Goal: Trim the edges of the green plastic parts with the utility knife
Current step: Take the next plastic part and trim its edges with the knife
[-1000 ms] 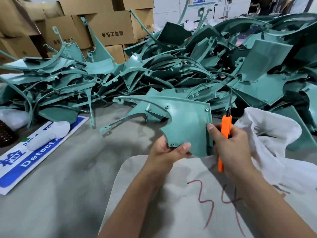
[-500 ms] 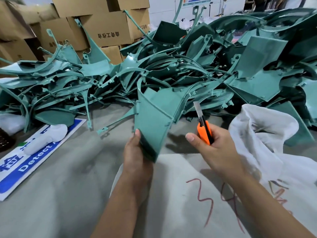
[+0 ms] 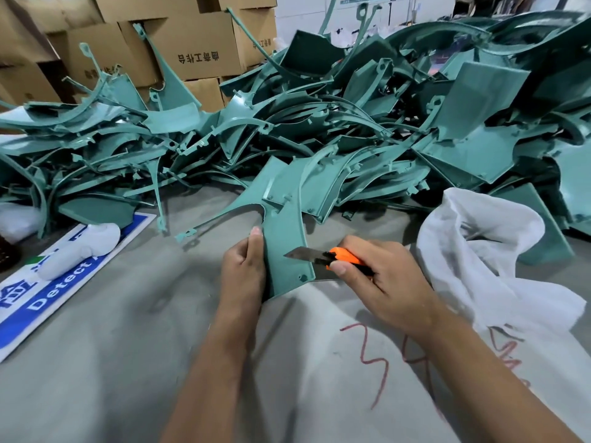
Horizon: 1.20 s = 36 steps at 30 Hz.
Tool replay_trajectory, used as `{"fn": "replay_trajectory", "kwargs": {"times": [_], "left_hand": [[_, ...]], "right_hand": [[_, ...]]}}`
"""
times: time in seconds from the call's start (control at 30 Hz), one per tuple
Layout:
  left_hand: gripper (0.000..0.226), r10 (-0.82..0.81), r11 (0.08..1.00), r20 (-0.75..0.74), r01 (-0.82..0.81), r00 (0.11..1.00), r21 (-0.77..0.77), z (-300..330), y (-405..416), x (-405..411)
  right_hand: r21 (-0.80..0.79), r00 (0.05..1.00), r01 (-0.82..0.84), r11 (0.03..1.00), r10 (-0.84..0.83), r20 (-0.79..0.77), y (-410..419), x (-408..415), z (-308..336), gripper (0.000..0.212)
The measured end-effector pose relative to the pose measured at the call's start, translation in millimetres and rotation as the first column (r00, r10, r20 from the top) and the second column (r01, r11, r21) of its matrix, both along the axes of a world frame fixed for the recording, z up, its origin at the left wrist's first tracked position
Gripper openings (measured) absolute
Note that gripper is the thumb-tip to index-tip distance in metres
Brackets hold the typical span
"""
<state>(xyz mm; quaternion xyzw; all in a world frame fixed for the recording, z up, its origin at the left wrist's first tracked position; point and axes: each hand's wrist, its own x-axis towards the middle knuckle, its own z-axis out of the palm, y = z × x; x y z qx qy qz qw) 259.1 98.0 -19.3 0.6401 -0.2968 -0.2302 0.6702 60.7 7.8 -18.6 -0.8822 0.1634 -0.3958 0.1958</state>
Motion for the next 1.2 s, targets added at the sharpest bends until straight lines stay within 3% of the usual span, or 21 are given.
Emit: {"fn": "replay_trajectory", "kwargs": {"times": [0.1, 0.2, 0.3, 0.4, 0.77, 1.2], "left_hand": [[0.056, 0.026, 0.999, 0.073, -0.028, 0.997, 0.026, -1, 0, 6], [0.065, 0.018, 0.999, 0.254, -0.026, 0.967, 0.030, -2, 3, 13], [0.053, 0.002, 0.999, 0.443, -0.016, 0.896, 0.028, -4, 5, 14], [0.044, -0.006, 1.000, 0.526, -0.004, 0.850, 0.017, -5, 7, 15], [0.049, -0.049, 0.998, 0.594, 0.059, 0.803, 0.002, -6, 12, 11], [0.048, -0.123, 0.985, 0.485, 0.164, 0.866, -0.044, -16, 14, 15]], "right_hand": [[-0.064, 0.996, 0.093, 0.994, -0.093, 0.003, -3, -2, 1, 0.039], [-0.081, 0.981, 0.195, 0.978, -0.192, 0.041, -7, -5, 3, 0.035], [-0.056, 0.962, 0.270, 0.961, -0.267, 0.064, -9, -9, 4, 0.035], [-0.050, 0.937, 0.342, 0.939, -0.336, 0.096, -11, -12, 6, 0.036], [0.052, 0.846, 0.504, 0.862, -0.505, 0.170, -16, -16, 10, 0.041], [0.333, 0.672, 0.670, 0.663, -0.733, 0.106, -38, -37, 12, 0.054]]}}
